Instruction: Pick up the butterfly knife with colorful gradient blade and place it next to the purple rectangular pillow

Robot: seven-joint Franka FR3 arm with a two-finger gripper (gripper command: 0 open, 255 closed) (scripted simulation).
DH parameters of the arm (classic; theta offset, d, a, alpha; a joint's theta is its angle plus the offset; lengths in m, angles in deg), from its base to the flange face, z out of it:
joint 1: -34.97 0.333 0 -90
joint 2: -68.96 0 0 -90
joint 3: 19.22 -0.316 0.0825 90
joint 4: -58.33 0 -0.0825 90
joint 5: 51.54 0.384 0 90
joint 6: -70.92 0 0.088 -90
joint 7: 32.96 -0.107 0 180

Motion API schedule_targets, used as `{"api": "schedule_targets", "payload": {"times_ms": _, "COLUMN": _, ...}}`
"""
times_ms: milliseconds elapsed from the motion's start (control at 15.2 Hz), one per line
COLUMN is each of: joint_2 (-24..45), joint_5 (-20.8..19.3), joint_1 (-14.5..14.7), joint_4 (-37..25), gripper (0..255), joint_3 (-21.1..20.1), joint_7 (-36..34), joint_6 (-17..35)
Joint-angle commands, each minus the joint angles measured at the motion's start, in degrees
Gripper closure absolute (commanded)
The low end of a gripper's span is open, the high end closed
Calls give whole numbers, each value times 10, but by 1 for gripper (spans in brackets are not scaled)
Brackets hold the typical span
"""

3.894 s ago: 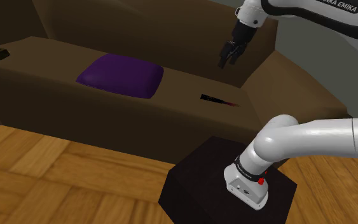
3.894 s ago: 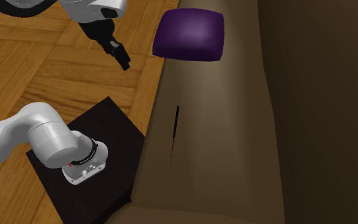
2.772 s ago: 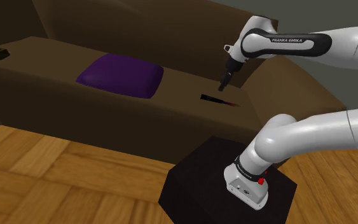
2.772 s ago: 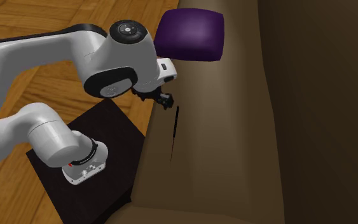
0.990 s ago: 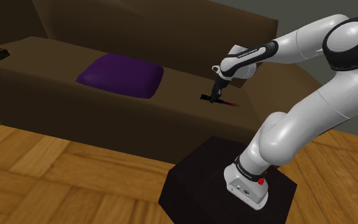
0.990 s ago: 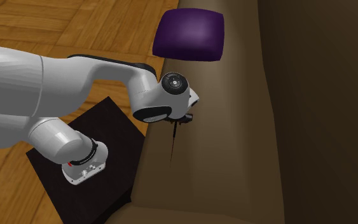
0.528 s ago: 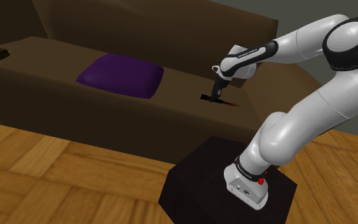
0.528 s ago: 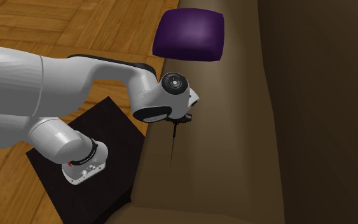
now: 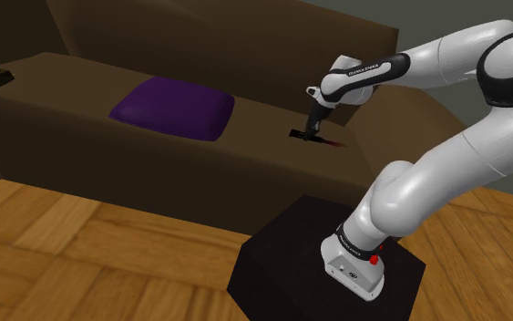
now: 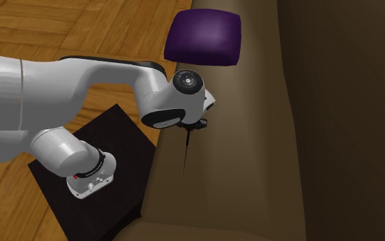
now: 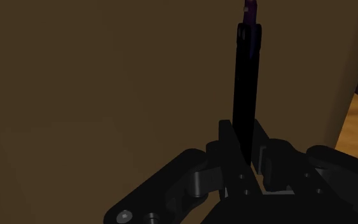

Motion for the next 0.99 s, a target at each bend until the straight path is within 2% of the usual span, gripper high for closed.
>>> {"api": "schedule_targets", "payload": {"times_ms": 0, "joint_2": -14, "joint_5": -8, "joint_1": -5, "joint_4": -7, "gripper": 255, "joint_3": -8, "joint_7": -8, "joint_6": -20}}
{"api": "schedule_targets", "payload": {"times_ms": 924, "joint_2": -76, "joint_5": -24, "joint_1": -19, "joint_4": -72, "gripper": 255, "joint_3": -48, "joint_7": -36, "joint_6": -142}}
